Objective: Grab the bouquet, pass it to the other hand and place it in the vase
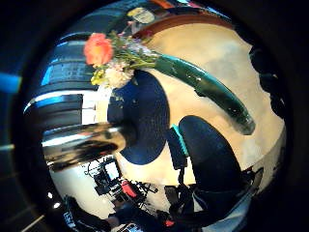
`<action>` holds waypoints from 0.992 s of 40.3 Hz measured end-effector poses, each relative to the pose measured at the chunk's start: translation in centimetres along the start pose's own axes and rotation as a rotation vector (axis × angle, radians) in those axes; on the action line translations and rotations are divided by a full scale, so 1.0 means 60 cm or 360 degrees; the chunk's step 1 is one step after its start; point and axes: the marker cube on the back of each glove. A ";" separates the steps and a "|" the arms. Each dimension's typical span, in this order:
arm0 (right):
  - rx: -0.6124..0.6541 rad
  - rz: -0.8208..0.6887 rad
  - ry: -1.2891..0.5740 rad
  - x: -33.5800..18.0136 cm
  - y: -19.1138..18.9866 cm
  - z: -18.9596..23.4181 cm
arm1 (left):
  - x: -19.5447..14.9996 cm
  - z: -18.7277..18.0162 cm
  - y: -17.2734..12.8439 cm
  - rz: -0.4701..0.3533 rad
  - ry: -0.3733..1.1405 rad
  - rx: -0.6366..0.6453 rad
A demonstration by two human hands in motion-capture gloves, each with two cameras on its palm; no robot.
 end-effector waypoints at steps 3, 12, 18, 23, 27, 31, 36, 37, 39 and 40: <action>-0.0101 0.0086 0.0042 0.015 0.009 0.011 | 0.004 0.004 0.000 0.0008 -0.0023 0.0000; -0.0222 0.0095 0.0034 0.003 -0.002 0.058 | 0.014 0.008 0.009 0.0029 -0.0013 -0.0033; -0.0417 0.0028 0.0187 -0.008 0.011 0.075 | 0.008 0.022 0.012 0.0010 -0.0039 -0.0041; -0.0383 0.0029 0.0196 -0.018 0.004 0.075 | 0.015 0.017 0.016 0.0008 -0.0069 -0.0015; -0.0235 0.0168 0.0119 -0.003 -0.023 0.071 | 0.017 0.028 0.017 0.0001 -0.0088 -0.0054; -0.0120 0.0262 0.0082 0.021 -0.048 0.059 | 0.017 0.029 0.020 -0.0003 -0.0134 -0.0060; -0.0109 0.0254 -0.0158 0.045 -0.062 0.047 | 0.020 0.019 0.024 -0.0016 -0.0188 -0.0045; -0.0130 0.0236 -0.0255 0.045 -0.062 0.045 | 0.019 0.021 0.022 -0.0024 -0.0198 -0.0045; -0.0149 0.0182 -0.0441 0.044 -0.061 0.039 | 0.016 0.025 0.016 -0.0037 -0.0216 -0.0047; -0.0128 0.0147 -0.0530 0.042 -0.063 0.032 | 0.016 0.025 0.014 -0.0040 -0.0221 -0.0049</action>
